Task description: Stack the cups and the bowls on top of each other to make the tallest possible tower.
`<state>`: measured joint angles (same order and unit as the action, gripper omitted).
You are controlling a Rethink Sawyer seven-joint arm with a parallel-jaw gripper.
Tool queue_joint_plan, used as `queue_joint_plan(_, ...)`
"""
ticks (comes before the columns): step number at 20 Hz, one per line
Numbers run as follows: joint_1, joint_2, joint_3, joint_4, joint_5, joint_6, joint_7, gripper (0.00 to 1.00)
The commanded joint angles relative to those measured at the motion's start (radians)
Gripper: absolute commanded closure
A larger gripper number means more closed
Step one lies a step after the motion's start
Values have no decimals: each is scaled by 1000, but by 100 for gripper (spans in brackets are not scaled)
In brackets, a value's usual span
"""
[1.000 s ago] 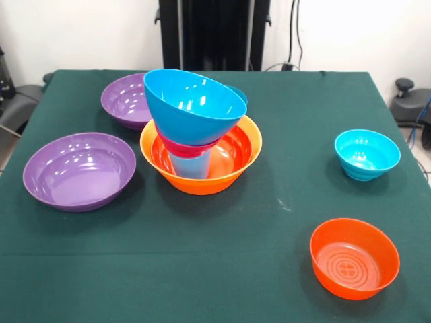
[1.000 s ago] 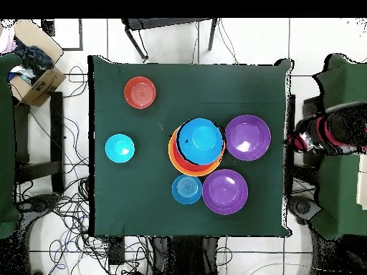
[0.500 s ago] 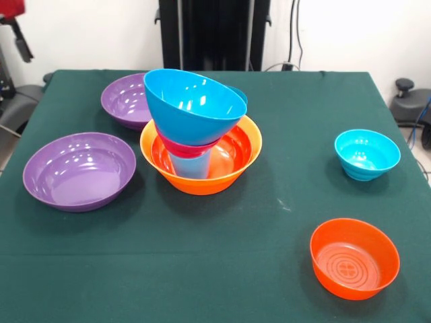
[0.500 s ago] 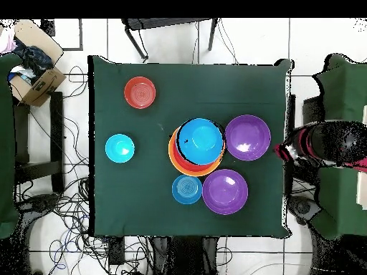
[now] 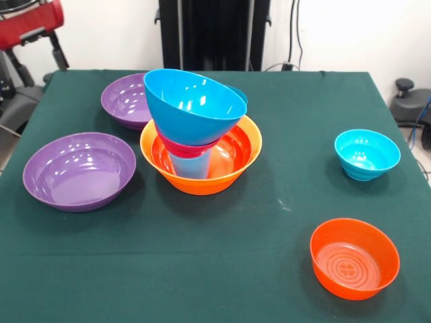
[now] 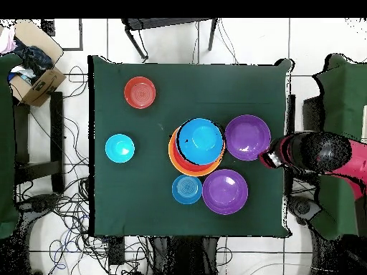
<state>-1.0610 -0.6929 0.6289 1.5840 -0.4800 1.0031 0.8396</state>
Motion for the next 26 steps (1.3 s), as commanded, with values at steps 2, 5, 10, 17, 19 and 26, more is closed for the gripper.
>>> queue_joint_plan(2,30,-21,-55,125,-63,-39,36,0)
queue_joint_plan(5,32,-27,-62,145,-68,-53,52,0)
queue_joint_plan(10,31,-35,-77,167,-81,-70,65,0)
queue_joint_plan(17,33,-31,-100,201,-83,-139,113,0)
queue_joint_plan(19,33,-18,-103,197,-70,-172,137,0)
queue_joint_plan(26,45,17,-139,194,-15,-310,243,0)
